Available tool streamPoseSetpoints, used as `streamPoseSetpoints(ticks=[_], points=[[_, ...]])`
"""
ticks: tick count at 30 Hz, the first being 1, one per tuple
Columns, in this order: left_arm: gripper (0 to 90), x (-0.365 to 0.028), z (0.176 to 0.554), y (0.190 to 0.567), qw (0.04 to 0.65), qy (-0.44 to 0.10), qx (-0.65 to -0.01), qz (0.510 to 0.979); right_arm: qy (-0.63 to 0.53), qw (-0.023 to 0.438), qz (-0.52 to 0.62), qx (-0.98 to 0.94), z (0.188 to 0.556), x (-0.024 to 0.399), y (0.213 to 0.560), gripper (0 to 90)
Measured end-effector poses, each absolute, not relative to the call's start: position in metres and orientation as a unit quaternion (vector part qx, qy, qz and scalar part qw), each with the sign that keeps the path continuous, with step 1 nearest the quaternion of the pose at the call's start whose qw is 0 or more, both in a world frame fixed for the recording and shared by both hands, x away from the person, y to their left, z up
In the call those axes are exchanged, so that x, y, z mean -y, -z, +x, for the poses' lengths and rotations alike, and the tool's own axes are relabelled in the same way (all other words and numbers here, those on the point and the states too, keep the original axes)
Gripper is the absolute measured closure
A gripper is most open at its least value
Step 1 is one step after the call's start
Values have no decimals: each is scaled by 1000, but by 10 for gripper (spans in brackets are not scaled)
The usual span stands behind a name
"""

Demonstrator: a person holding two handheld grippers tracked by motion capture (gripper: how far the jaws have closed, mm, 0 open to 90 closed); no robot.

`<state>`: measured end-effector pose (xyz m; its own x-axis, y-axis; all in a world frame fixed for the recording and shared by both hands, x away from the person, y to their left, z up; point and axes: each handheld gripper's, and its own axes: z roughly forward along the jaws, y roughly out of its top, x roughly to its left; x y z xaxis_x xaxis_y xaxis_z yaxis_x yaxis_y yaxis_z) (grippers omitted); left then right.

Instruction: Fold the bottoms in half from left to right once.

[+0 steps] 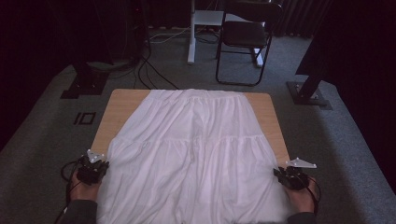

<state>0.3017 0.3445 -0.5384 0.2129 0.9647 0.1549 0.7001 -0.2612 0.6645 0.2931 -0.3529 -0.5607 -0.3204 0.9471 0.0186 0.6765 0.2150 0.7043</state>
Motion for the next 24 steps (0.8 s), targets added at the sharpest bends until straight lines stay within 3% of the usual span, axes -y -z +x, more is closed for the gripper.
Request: streamPoseSetpoints(ticks=[7, 8, 18, 21, 24], points=[[874, -382, 309, 529, 208, -323, -586, 713, -325, 208, 544, -745, 291, 361, 562, 816], [875, -402, 315, 526, 179, -349, -597, 700, -322, 211, 538, -750, 291, 361, 562, 846], [875, -441, 326, 514, 158, -377, -633, 657, -311, 215, 541, -751, 288, 364, 561, 874], [874, -438, 326, 507, 169, -378, -636, 651, -313, 215, 543, -749, 288, 365, 561, 872], [872, -426, 316, 493, 231, -371, -607, 664, -315, 215, 542, -749, 288, 365, 561, 866]])
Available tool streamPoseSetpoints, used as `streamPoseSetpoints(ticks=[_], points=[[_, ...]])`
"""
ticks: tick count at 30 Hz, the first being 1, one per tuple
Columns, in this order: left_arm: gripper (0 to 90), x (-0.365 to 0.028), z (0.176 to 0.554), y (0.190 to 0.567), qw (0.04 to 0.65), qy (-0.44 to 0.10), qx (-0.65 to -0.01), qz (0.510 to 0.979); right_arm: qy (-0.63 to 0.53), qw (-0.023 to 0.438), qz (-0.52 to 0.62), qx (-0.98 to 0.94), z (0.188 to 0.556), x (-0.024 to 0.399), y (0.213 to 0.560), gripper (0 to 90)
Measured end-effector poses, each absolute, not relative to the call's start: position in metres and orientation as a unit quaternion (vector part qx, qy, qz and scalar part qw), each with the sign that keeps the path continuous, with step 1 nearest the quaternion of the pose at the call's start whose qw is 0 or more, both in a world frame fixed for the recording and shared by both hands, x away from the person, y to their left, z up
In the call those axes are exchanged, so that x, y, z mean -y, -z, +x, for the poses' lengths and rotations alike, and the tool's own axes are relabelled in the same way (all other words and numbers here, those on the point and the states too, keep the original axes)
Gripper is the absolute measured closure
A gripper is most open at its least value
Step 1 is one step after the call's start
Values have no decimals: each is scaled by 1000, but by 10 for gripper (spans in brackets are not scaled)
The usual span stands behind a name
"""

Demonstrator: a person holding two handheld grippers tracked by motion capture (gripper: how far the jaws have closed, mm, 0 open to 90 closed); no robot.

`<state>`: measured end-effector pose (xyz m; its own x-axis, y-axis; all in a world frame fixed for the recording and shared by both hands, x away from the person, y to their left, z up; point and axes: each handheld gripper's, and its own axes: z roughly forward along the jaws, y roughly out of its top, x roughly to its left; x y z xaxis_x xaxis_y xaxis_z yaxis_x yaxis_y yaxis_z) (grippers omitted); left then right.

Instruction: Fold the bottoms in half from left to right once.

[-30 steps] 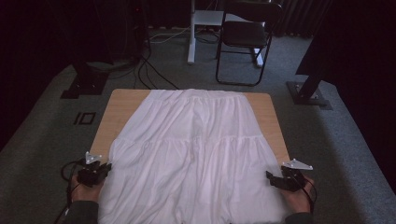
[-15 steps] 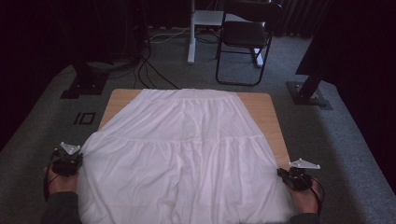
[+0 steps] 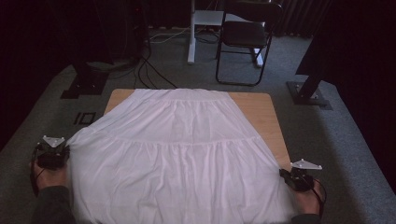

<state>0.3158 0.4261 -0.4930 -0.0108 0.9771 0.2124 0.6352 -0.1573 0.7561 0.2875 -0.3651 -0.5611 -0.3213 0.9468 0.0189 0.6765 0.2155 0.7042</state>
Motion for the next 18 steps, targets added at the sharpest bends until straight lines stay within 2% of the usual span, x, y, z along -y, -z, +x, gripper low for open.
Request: streamPoseSetpoints(ticks=[1, 3, 6, 10, 12, 13, 15, 16, 17, 18], points=[[872, -426, 316, 493, 231, -371, -607, 664, -315, 215, 542, -749, 288, 365, 561, 866], [872, -411, 305, 475, 290, -358, -577, 674, -320, 213, 542, -747, 287, 365, 562, 860], [872, -397, 297, 454, 345, -341, -551, 679, -319, 214, 541, -748, 287, 365, 562, 854], [871, -372, 288, 425, 378, -339, -508, 696, -321, 213, 540, -748, 287, 364, 562, 848], [871, -337, 280, 394, 413, -335, -451, 716, -322, 212, 540, -748, 287, 364, 562, 848], [871, -337, 280, 394, 413, -335, -451, 716, -322, 212, 540, -748, 287, 364, 562, 848], [871, -308, 275, 376, 435, -333, -407, 731, -322, 212, 540, -749, 287, 363, 562, 848], [871, -278, 273, 364, 444, -331, -365, 748, -320, 214, 537, -750, 287, 362, 562, 848], [871, -278, 273, 364, 444, -331, -365, 748, -320, 214, 537, -750, 287, 362, 562, 848], [871, -242, 275, 355, 464, -312, -324, 763, -316, 216, 537, -752, 287, 361, 561, 848]])
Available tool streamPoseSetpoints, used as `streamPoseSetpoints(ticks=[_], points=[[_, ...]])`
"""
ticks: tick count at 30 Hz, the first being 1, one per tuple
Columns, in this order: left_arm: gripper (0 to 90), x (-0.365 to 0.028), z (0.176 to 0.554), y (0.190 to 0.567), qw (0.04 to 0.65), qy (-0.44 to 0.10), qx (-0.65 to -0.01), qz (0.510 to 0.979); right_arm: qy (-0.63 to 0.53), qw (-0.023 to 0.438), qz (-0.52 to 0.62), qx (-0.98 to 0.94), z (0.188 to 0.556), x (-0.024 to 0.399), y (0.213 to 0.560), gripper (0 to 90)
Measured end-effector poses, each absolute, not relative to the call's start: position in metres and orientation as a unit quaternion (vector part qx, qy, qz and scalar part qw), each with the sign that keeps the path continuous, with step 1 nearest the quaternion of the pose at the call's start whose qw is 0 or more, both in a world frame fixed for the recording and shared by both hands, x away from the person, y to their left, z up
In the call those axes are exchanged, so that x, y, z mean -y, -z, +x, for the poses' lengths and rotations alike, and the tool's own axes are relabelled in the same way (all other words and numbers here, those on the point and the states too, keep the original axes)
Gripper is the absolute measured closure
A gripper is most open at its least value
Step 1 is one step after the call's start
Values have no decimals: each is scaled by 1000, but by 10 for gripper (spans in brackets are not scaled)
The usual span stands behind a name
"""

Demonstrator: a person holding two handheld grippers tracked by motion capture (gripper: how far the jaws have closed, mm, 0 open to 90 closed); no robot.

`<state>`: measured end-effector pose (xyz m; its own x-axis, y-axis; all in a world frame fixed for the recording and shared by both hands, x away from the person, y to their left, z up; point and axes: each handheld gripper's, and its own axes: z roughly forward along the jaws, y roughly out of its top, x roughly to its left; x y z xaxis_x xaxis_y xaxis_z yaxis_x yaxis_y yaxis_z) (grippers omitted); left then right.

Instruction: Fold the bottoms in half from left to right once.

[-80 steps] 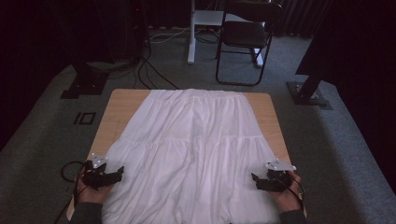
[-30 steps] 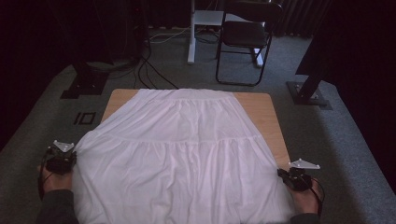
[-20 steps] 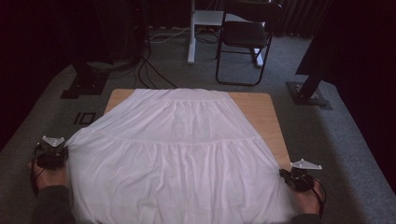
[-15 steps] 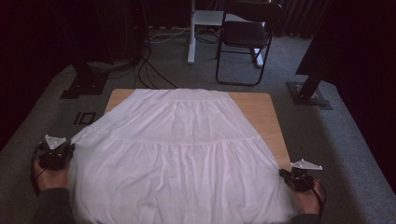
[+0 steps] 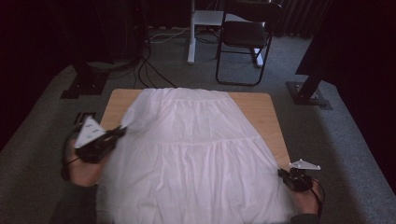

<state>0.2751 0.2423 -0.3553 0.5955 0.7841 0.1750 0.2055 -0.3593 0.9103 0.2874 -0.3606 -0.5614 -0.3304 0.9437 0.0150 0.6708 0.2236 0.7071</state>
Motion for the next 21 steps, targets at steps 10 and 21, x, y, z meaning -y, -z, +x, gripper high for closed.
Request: streamPoseSetpoints(ticks=[10, 21], points=[[854, -57, 308, 433, 450, -128, -186, 864, -314, 218, 539, -750, 287, 360, 561, 848], [539, -112, 314, 442, 422, -203, -269, 841, -315, 251, 517, -756, 284, 328, 528, 477]])
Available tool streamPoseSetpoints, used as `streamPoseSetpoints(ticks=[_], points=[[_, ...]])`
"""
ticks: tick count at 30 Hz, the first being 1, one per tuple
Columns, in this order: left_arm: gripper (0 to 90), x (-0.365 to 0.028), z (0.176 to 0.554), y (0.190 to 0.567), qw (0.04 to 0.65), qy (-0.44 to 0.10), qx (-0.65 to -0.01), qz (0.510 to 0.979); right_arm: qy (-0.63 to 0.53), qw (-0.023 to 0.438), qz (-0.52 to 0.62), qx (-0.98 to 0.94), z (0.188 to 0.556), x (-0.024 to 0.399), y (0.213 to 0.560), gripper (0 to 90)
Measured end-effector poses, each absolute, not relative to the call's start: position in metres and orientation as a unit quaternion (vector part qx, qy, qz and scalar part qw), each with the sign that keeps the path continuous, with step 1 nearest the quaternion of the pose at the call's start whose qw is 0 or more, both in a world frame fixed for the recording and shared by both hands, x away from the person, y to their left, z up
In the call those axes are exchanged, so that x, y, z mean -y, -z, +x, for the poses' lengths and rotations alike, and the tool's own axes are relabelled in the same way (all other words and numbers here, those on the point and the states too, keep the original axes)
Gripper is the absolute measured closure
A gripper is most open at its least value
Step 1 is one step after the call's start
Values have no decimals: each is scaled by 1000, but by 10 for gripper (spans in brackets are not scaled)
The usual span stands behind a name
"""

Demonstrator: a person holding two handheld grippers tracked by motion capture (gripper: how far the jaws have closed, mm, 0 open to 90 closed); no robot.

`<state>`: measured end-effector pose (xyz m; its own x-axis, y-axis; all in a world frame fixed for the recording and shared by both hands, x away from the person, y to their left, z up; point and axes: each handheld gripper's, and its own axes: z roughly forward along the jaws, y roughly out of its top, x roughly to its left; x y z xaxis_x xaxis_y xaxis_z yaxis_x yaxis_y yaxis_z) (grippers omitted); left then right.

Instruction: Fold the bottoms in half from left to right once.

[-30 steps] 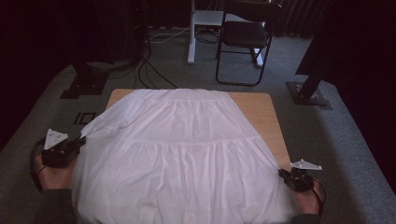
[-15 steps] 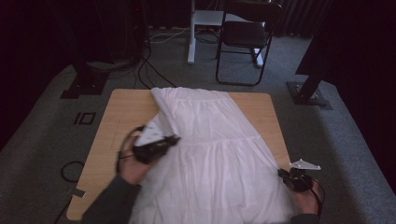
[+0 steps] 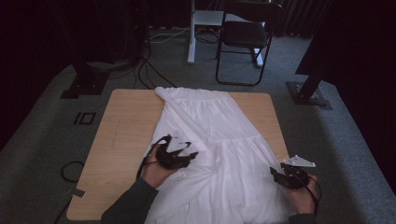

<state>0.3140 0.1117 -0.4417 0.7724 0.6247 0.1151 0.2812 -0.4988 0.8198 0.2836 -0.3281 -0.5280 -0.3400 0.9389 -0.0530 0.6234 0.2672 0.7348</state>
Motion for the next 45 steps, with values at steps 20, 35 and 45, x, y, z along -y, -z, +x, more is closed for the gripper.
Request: streamPoseSetpoints(ticks=[20, 35, 45], points=[[450, -233, 298, 528, 317, -238, -451, 799, -373, 170, 372, -833, 327, 155, 501, 309], [881, -238, 318, 550, 335, -181, -463, 801, -337, 141, 373, -853, 336, 151, 518, 865], [900, -267, 300, 495, 347, -279, -501, 742, -387, 137, 355, -840, 329, 158, 494, 872]])
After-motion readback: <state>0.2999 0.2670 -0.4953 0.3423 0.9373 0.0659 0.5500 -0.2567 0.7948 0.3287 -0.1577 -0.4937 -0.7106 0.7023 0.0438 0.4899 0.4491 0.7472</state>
